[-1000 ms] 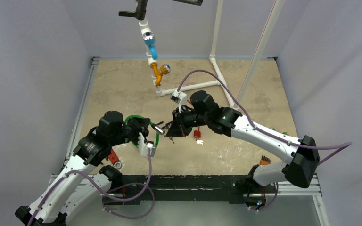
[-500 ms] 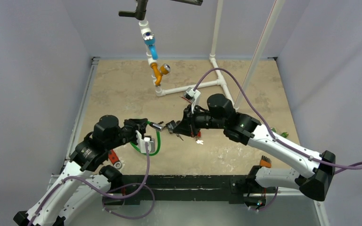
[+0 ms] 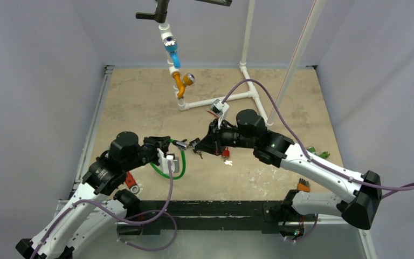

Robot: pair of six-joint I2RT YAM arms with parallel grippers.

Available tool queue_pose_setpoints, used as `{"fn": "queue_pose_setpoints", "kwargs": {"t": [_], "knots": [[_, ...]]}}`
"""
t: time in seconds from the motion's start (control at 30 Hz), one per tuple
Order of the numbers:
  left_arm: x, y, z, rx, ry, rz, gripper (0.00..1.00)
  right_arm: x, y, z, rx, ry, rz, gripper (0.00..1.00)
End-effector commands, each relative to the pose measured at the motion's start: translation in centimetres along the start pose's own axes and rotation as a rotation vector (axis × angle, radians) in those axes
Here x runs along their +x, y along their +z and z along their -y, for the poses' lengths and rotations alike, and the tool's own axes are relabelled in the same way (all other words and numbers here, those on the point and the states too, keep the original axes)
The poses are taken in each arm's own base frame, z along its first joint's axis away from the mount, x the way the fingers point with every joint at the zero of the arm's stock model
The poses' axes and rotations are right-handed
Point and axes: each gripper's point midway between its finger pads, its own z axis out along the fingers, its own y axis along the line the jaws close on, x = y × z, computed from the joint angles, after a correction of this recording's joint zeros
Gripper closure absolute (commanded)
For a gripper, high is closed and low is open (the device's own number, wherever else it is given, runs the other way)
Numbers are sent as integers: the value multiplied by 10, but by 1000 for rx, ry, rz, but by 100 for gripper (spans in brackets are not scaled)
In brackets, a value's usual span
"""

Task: Unlock with the key
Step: Unlock the lock.

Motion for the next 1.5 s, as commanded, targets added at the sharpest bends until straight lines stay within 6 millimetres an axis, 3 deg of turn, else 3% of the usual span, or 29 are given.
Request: {"fn": "queue_pose_setpoints", "kwargs": {"t": [0.0, 0.87, 1.47], "knots": [[-13, -2, -20, -80, 22, 46, 100, -14, 4, -9, -42, -4, 58, 100], [-16, -3, -26, -105, 50, 61, 100, -6, 18, 0, -34, 39, 38, 100], [-8, -3, -29, -126, 50, 22, 100, -14, 21, 11, 15, 91, 115, 100]]}}
